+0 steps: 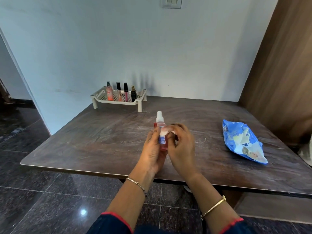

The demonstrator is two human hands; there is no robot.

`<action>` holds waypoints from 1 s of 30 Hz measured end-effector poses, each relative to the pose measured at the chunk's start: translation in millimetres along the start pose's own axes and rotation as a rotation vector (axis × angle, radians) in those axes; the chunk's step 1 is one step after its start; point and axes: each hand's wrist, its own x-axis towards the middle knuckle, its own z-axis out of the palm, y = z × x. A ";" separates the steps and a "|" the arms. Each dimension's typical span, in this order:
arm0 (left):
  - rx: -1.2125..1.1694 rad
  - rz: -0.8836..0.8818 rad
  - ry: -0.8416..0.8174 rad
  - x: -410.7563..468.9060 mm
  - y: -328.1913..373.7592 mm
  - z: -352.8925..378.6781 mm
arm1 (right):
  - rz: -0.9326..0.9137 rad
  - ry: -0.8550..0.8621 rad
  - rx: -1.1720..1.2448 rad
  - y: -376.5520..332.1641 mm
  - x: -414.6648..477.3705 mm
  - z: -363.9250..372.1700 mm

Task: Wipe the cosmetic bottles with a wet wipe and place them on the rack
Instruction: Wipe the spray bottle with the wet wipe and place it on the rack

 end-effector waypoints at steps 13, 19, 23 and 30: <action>-0.073 -0.175 0.027 9.8 13.0 -12.2 | -0.319 -0.042 -0.083 1.1 -32.1 -1.1; -0.010 -0.039 -0.029 4.6 9.1 -9.7 | -0.267 0.007 -0.144 -5.8 0.2 1.1; -0.003 -0.022 -0.021 2.0 10.3 -6.7 | -0.171 0.051 -0.091 -8.6 19.0 1.4; -0.153 -0.096 0.040 10.8 14.5 -12.2 | -0.301 -0.035 -0.090 4.0 -22.1 1.9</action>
